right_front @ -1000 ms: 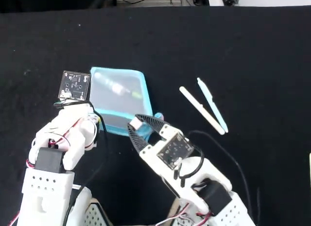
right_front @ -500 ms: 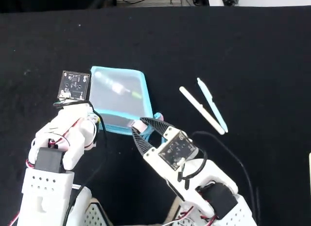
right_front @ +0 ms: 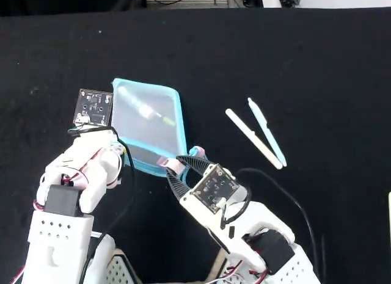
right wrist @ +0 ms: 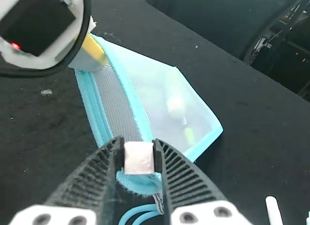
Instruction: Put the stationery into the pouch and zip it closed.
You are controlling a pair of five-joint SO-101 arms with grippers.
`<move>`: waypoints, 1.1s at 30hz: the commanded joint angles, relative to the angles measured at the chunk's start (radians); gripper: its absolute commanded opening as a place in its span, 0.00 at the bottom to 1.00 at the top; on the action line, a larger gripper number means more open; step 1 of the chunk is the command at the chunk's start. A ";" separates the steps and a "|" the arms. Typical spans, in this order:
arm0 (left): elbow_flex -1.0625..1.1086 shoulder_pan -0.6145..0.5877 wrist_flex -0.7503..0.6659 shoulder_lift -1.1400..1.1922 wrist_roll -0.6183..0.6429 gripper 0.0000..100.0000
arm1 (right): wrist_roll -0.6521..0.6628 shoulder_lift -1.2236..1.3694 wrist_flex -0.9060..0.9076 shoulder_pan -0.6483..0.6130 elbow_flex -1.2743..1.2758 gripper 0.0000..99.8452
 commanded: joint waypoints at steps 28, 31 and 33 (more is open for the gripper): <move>-0.019 -0.004 -0.015 -0.011 0.003 0.03 | 0.008 -0.143 -0.265 0.021 0.124 0.01; -0.019 -0.004 -0.015 -0.011 0.003 0.03 | 0.008 -0.143 -0.347 0.028 0.133 0.01; -0.019 -0.004 -0.018 -0.011 0.003 0.03 | 0.008 -0.143 -0.382 0.028 0.116 0.01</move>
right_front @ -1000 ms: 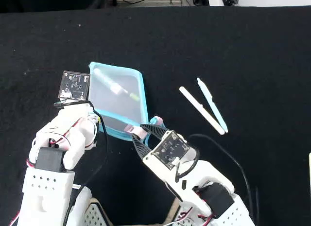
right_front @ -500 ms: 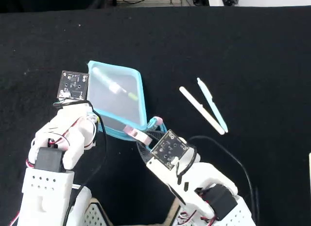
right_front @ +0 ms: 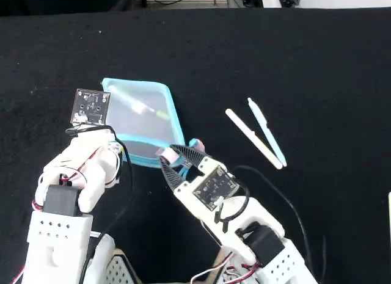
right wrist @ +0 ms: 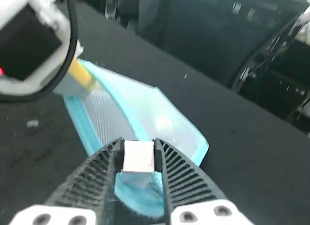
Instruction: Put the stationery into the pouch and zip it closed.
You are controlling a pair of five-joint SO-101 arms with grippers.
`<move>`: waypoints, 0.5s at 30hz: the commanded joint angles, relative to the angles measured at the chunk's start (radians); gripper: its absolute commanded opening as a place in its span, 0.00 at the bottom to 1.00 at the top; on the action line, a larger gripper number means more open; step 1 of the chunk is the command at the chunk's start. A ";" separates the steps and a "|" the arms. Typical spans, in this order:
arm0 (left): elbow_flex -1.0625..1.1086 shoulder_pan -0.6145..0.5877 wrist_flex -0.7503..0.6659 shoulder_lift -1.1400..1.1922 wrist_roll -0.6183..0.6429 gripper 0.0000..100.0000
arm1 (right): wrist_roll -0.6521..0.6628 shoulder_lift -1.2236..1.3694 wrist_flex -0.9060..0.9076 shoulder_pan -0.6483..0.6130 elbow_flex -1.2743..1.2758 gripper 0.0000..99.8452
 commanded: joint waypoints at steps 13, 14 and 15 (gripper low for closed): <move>-0.012 0.004 -0.032 -0.011 0.003 0.03 | 0.011 -0.140 -0.376 -0.071 0.114 0.01; -0.012 0.004 -0.032 -0.011 0.003 0.03 | 0.011 -0.134 -0.394 -0.084 0.110 0.01; -0.012 0.004 -0.031 -0.011 0.003 0.03 | 0.012 -0.125 -0.407 -0.092 0.104 0.01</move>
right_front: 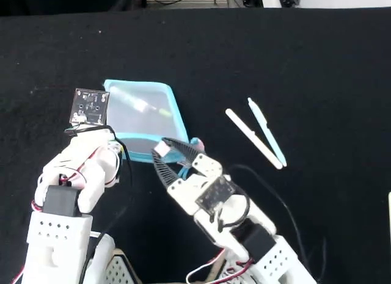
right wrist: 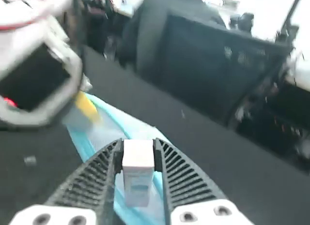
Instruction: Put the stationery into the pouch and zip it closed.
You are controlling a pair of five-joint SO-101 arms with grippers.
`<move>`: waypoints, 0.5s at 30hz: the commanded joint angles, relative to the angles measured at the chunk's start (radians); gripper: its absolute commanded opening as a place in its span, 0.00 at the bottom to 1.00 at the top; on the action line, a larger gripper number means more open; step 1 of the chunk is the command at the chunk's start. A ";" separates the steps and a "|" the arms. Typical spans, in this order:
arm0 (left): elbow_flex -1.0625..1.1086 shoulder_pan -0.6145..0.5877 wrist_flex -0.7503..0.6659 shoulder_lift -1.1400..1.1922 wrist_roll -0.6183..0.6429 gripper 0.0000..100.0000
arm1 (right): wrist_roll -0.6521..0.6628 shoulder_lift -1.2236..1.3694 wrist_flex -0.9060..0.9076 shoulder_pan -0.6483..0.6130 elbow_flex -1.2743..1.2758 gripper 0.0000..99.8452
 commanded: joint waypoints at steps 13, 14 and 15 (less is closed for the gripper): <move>-0.012 0.004 -0.023 -0.011 0.002 0.03 | 0.009 -0.025 -0.087 -0.018 0.005 0.01; -0.012 0.004 -0.023 -0.011 0.002 0.03 | 0.009 -0.013 -0.069 -0.017 0.005 0.01; -0.012 0.004 -0.021 -0.011 0.002 0.03 | 0.011 -0.002 -0.057 -0.012 0.005 0.01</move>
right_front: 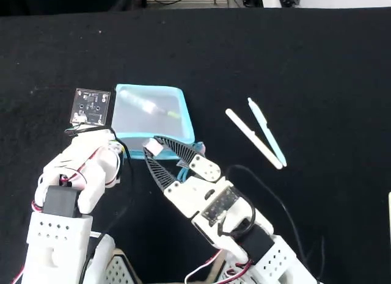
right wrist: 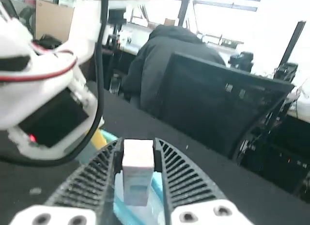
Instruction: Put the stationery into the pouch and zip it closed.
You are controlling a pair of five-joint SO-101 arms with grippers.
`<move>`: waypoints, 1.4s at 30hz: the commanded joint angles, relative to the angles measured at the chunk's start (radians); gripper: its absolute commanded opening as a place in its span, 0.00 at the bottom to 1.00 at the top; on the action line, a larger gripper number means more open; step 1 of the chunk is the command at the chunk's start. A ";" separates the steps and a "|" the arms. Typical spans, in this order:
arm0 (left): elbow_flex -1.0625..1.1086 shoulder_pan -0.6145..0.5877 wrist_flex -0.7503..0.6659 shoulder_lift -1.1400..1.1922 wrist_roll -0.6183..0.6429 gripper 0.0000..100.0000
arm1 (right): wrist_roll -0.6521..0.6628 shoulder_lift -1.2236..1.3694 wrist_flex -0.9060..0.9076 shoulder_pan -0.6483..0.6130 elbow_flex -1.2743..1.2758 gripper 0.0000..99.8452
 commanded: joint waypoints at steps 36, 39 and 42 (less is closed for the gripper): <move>-0.010 0.001 -0.018 -0.009 -0.002 0.03 | -0.005 0.025 0.727 0.222 -0.691 0.14; -0.010 0.001 -0.018 -0.009 -0.002 0.03 | -0.005 0.027 0.763 0.371 -0.734 0.14; -0.010 0.001 -0.018 -0.009 -0.002 0.03 | -0.005 0.051 0.819 0.425 -0.768 0.14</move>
